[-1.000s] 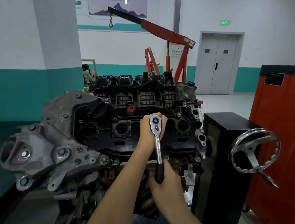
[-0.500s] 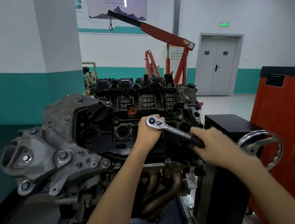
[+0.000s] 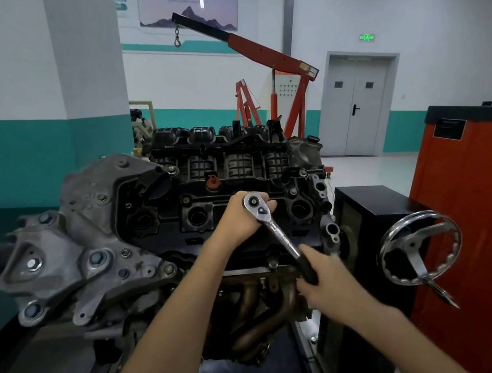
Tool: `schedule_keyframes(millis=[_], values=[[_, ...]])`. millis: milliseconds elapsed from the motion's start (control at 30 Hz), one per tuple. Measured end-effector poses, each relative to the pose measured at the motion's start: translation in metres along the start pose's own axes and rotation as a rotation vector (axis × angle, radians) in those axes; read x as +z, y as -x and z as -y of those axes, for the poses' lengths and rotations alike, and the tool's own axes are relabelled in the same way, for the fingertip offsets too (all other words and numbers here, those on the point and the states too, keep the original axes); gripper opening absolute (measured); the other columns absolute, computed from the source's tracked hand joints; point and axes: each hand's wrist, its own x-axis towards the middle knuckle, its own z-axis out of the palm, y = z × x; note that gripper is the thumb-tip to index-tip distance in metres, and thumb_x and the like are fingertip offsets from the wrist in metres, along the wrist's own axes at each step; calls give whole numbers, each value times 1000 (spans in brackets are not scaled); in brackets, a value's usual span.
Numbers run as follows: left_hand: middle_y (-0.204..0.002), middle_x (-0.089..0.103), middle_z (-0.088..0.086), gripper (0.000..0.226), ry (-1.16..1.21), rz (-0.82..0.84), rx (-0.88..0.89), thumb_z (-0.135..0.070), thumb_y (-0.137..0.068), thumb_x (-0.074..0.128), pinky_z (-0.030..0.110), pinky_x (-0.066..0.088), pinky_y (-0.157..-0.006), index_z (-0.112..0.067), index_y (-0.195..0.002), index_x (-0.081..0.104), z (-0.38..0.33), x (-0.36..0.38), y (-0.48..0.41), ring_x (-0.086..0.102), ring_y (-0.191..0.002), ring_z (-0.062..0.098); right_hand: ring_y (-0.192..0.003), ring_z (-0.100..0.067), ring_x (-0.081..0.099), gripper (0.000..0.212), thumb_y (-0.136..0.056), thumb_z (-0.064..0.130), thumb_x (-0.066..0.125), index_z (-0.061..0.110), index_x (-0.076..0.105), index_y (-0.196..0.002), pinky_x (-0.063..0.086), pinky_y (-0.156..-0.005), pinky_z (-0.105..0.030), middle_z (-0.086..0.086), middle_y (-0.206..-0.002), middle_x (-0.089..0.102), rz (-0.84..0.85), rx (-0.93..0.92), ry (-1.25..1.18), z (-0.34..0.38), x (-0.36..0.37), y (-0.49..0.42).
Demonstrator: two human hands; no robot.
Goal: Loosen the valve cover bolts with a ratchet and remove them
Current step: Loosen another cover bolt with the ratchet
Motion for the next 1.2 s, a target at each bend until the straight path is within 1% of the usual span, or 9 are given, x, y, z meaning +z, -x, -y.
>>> schedule_keyframes(millis=[100,200,333,467,567,667,833,1000,1200], values=[[-43,34,-12,59,-18,15,-8,-2,-89,56,27,28,-56,-29,-41,34,-3,4,-2,29,-48,3,-61,-8,57,34,-87,8,62,36,43,-86,44,-58,-18,10,-72,54,145,-50,396,-8,-68,-27],[-42,31,-11,62,48,-92,-23,4,-88,54,31,24,-58,-30,-42,30,-6,6,1,26,-50,6,-65,-15,54,30,-87,14,62,35,41,-88,39,-58,-23,10,-71,48,60,-76,564,-4,-75,-40],[-52,22,-5,50,121,-207,-71,6,-87,50,25,18,-52,-18,-54,21,-10,12,2,18,-52,9,-63,-25,58,24,-83,10,61,26,43,-85,48,-57,-33,-6,-73,55,-74,66,142,1,2,-6],[-56,20,0,49,100,-264,-42,7,-88,51,28,16,-54,-17,-57,22,-15,21,5,16,-58,13,-48,-2,51,21,-83,2,60,20,50,-87,37,-43,-12,-2,-64,51,-250,179,-347,31,78,13],[-57,21,1,49,3,-183,8,2,-93,52,32,18,-58,-16,-58,23,-14,15,7,19,-60,16,-52,3,52,23,-83,-2,57,19,48,-82,39,-45,-10,2,-63,48,-288,183,-445,42,97,11],[-54,24,-1,51,-50,-79,14,-3,-94,56,32,21,-57,-16,-57,23,-11,8,7,22,-56,14,-52,-5,51,20,-82,1,59,19,50,-87,40,-46,-12,-6,-68,55,-196,159,-284,21,71,10],[-44,30,-11,54,-26,-81,-11,-12,-93,61,23,28,-53,-21,-51,29,-10,5,5,28,-50,8,-72,-24,62,24,-84,9,59,23,53,-103,53,-68,-35,-5,-81,60,-22,15,188,-14,-18,-13],[-49,26,-11,54,98,-149,27,-19,-98,57,21,23,-50,-20,-54,26,-12,6,10,23,-49,7,-67,-17,48,23,-87,17,60,25,53,-107,39,-62,-29,7,-70,46,-43,-143,606,-9,-66,-45],[-54,27,-5,51,165,-278,1,-17,-102,51,24,24,-53,-17,-57,28,-13,20,12,24,-52,8,-53,-16,50,26,-81,10,59,27,40,-77,43,-52,-30,-4,-65,52,-124,64,28,3,20,5]])
